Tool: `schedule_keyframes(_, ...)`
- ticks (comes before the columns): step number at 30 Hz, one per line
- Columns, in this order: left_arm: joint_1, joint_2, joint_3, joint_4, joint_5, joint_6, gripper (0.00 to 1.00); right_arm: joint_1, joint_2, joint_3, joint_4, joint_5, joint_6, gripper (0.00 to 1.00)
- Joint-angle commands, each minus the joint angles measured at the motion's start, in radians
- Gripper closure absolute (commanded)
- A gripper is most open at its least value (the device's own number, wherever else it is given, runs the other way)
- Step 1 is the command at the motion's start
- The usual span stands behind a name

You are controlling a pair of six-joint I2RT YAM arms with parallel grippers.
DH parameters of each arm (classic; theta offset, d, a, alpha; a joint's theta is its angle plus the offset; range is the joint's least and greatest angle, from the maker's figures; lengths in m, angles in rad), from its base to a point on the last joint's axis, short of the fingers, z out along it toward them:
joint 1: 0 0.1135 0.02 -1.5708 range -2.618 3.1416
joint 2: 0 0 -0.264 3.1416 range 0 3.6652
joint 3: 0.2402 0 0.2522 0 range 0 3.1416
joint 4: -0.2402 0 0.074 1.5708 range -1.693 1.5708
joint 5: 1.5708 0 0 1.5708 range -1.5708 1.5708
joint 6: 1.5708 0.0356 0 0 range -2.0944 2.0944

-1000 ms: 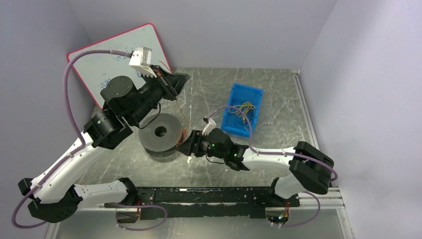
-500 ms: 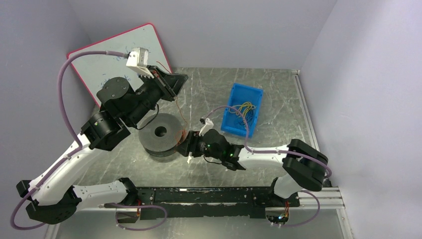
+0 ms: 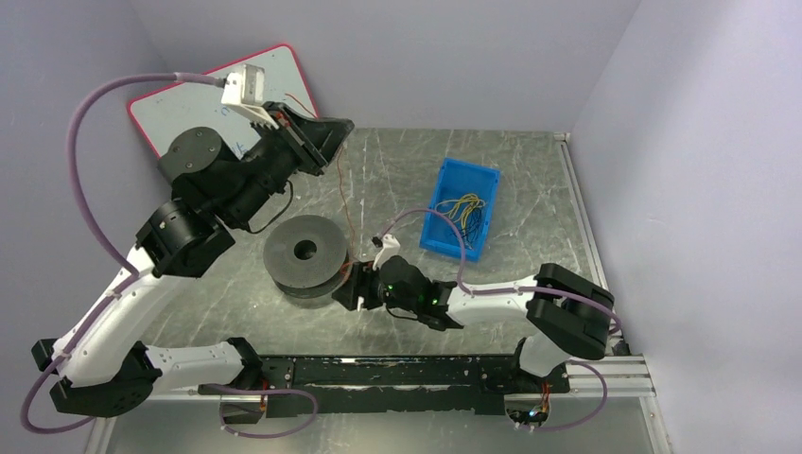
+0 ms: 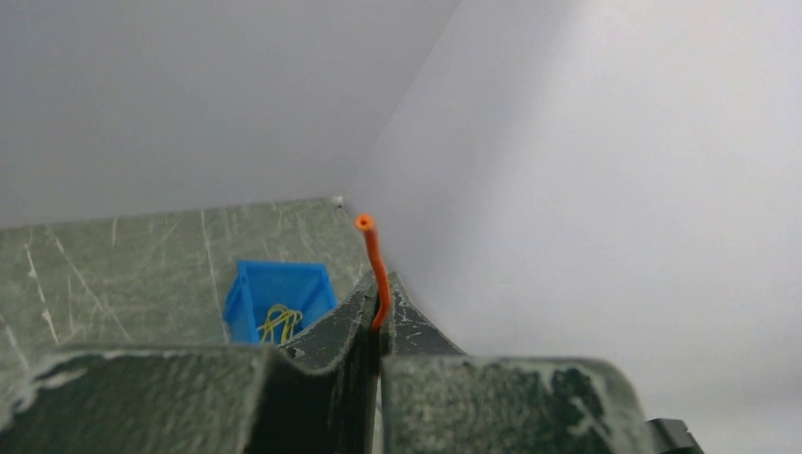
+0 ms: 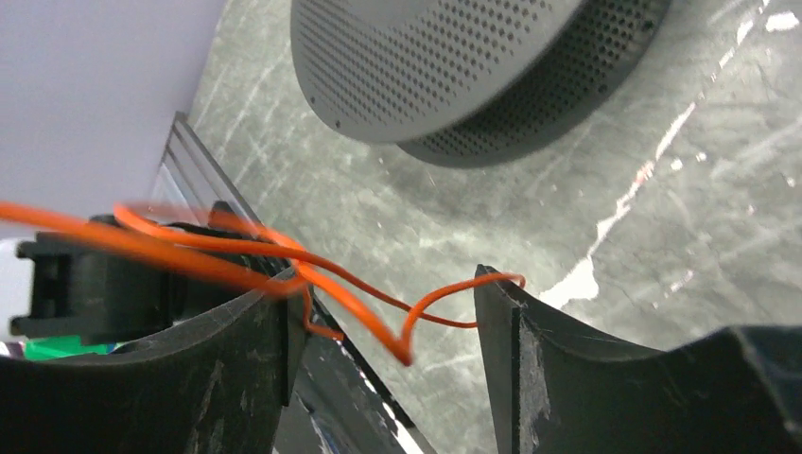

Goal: Wrap the cables

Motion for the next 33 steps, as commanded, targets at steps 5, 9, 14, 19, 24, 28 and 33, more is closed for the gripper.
schedule_keyframes(5, -0.005, 0.03, 0.147, -0.028, -0.034, 0.08, 0.93, 0.046, -0.105, -0.127, -0.027, 0.091, -0.015, 0.32)
schedule_keyframes(9, -0.005, 0.048, 0.202, -0.036, -0.052, 0.101, 0.93, 0.054, -0.159, -0.183, -0.041, 0.125, 0.0, 0.32)
schedule_keyframes(14, -0.005, 0.071, 0.273, -0.051, -0.069, 0.126, 0.93, 0.058, -0.232, -0.253, -0.058, 0.162, 0.024, 0.31)
schedule_keyframes(19, -0.005, 0.094, 0.341, -0.068, -0.113, 0.177, 0.93, 0.061, -0.306, -0.31, -0.086, 0.198, 0.05, 0.3)
schedule_keyframes(24, -0.004, 0.102, 0.387, -0.064, -0.172, 0.223, 0.93, 0.064, -0.399, -0.364, -0.139, 0.244, 0.078, 0.3)
schedule_keyframes(28, -0.005, 0.104, 0.41, -0.053, -0.197, 0.241, 0.93, 0.064, -0.504, -0.416, -0.194, 0.283, 0.108, 0.29)
schedule_keyframes(33, -0.004, 0.125, 0.444, -0.054, -0.198, 0.25, 0.93, 0.066, -0.615, -0.457, -0.278, 0.32, 0.139, 0.29)
